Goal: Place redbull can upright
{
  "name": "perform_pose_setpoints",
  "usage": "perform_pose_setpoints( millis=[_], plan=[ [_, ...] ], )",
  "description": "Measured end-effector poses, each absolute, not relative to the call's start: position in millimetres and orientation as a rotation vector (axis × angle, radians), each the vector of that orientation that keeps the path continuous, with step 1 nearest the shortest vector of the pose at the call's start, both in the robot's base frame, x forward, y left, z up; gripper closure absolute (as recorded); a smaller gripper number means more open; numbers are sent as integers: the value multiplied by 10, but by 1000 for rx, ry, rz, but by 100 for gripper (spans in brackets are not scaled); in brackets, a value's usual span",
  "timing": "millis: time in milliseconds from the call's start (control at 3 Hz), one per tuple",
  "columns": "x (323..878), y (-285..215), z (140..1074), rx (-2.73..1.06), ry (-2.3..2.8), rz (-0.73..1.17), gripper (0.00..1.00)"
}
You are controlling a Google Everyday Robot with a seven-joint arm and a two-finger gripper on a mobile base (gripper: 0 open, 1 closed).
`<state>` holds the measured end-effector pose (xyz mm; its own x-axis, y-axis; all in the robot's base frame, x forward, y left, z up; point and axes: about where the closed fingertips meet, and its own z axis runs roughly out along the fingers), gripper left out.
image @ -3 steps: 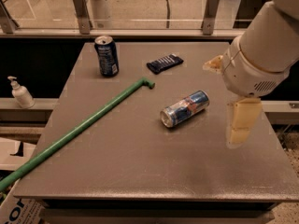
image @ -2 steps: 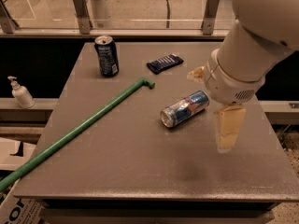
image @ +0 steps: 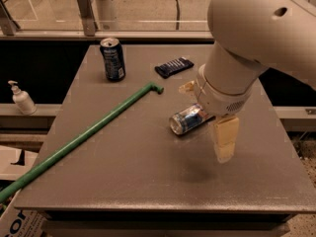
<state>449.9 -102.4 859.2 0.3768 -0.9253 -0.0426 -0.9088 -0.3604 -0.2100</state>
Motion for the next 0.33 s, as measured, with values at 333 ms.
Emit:
perform_pose_setpoints(
  millis=[333],
  plan=[
    [4499, -1023, 8592, -2436, 1646, -122, 0]
  ],
)
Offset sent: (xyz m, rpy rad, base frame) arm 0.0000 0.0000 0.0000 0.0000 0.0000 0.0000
